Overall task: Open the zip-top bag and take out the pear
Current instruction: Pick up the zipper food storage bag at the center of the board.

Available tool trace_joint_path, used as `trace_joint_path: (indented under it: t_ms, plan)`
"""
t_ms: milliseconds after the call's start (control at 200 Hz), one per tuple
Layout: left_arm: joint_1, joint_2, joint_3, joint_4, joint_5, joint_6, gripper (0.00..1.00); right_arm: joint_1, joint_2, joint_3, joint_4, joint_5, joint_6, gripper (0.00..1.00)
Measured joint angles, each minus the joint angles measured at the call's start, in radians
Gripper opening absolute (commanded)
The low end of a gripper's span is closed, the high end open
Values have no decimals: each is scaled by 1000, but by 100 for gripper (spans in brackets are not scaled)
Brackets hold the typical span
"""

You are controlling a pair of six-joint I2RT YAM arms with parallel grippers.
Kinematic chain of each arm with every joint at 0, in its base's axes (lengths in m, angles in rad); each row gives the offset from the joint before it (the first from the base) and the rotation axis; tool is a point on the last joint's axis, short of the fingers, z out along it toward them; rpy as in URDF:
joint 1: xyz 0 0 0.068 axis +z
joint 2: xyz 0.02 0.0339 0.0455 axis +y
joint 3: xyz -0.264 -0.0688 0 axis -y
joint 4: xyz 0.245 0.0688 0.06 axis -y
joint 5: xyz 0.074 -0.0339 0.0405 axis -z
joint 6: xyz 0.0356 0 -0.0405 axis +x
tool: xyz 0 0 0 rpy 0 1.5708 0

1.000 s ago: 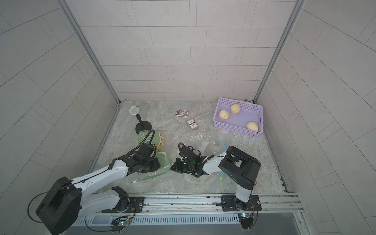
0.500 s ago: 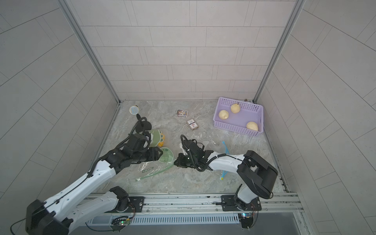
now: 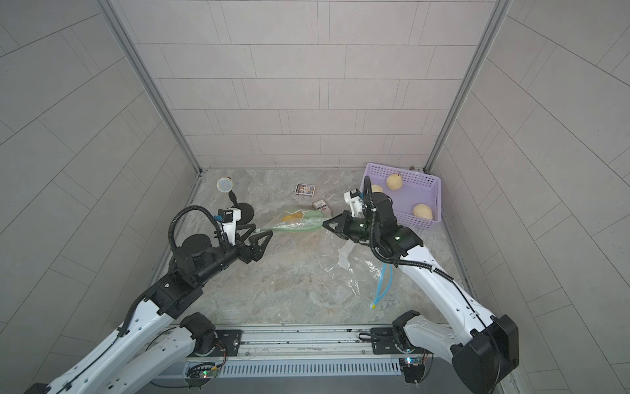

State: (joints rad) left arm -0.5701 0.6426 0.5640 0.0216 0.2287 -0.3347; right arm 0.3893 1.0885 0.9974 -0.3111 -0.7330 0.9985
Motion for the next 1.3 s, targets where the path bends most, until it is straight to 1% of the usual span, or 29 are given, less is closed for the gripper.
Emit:
trace_joint_path:
  t_ms: [205,315,445,535,676,791,921,986,1111,1161,1201,1241,1301]
  plan:
    - [0,-47,-145,254,11,109,94,-75,0,30,-61,-86,-3,0]
    - [0,-23,-195,389,0,154,97,-93,10,41,-77,-124,-7,0]
    - [0,73,-229,554,-29,218,100,-108,17,59,-102,-159,-18,0]
    - [0,174,-266,688,-48,275,100,-119,21,83,-115,-183,-28,0]
    - [0,313,-323,833,-85,369,100,-129,37,114,-117,-215,-40,0]
    - [0,397,-329,933,-122,429,100,-133,51,121,-122,-235,-50,0]
    - [2,451,-313,1014,-124,463,100,-135,61,121,-135,-251,-63,0]
    - [13,475,-287,1033,-113,470,100,-137,63,124,-149,-257,-73,0]
    - [54,519,-228,1070,-44,463,100,-145,63,140,-172,-264,-92,0]
    - [66,536,-212,1080,-18,459,97,-148,63,144,-175,-268,-98,0]
    - [76,549,-204,1087,3,455,92,-151,63,146,-177,-272,-102,0]
    - [82,563,-196,1090,26,451,85,-154,64,149,-180,-274,-105,0]
    - [86,584,-190,1093,61,435,70,-157,66,150,-182,-278,-108,0]
